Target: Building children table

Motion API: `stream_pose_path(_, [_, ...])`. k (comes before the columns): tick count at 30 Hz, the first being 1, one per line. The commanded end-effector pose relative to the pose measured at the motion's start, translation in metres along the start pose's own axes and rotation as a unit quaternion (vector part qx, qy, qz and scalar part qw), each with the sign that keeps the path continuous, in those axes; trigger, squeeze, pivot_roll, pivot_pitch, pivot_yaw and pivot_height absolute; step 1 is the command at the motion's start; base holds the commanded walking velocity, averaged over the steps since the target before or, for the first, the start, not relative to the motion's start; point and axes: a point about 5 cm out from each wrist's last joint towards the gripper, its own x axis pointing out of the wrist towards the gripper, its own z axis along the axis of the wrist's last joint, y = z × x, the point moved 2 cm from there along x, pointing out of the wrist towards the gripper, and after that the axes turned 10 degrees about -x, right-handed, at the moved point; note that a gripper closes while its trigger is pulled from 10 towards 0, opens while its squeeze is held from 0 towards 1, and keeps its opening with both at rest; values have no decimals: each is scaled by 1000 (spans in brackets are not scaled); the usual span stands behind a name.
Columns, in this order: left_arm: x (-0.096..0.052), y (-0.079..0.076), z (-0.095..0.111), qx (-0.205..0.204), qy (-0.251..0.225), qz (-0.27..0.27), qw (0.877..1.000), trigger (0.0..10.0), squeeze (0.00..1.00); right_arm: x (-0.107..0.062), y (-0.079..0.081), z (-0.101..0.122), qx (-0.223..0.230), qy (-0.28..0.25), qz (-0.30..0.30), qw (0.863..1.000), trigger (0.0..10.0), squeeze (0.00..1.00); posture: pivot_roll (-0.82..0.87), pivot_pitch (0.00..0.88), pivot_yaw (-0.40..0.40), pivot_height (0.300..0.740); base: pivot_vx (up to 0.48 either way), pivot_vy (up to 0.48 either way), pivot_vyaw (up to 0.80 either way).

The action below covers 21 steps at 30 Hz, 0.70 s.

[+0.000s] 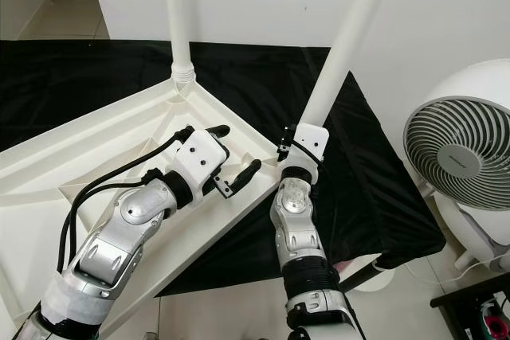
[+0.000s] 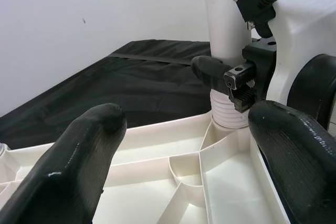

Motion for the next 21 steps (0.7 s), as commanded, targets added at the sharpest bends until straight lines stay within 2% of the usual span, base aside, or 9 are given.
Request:
stream_pose_path(1, [1,-4,-1,1,-1,1,1000,10000,0,-15,-12,-51,-31,108,-15,994,10000,0,186,53,-75,740,0,0,0])
stream_pose_path(4, [0,-4,-1,1,-1,1,1000,10000,0,-15,-11,-51,-24,106,-5,994,10000,0,187,51,-74,740,0,0,0])
stream_pose_path(5, [0,-4,-1,1,-1,1,1000,10000,0,-15,-11,-51,-22,105,-2,994,10000,318,187,51,-74,740,0,0,0])
stream_pose_path(7, [0,-4,-1,1,-1,1,1000,10000,0,-14,-11,-50,-20,99,-1,995,10000,318,186,52,-73,740,0,0,0])
stream_pose_path(8, [0,-4,-1,1,-1,0,1000,10000,0,-13,-11,-46,-9,85,9,996,10000,1000,184,51,-72,740,0,0,0])
stream_pose_path(14, [0,-4,-1,2,-1,-1,1000,10000,0,-12,-11,-40,11,68,21,997,10000,1000,183,50,-71,740,0,0,0])
stream_pose_path(17, [0,-5,-1,1,-2,-2,1000,10000,0,-11,-10,-32,23,43,35,998,10000,1000,180,48,-71,740,0,0,0])
stream_pose_path(20, [0,-5,-1,1,-2,-2,1000,10000,0,-11,-10,-32,23,43,35,998,10000,1000,180,48,-71,740,0,0,0])
stream_pose_path(21, [1,-5,-1,1,-2,-3,1000,10000,0,-9,-11,-28,22,27,45,998,10000,1000,179,49,-72,740,0,0,0])
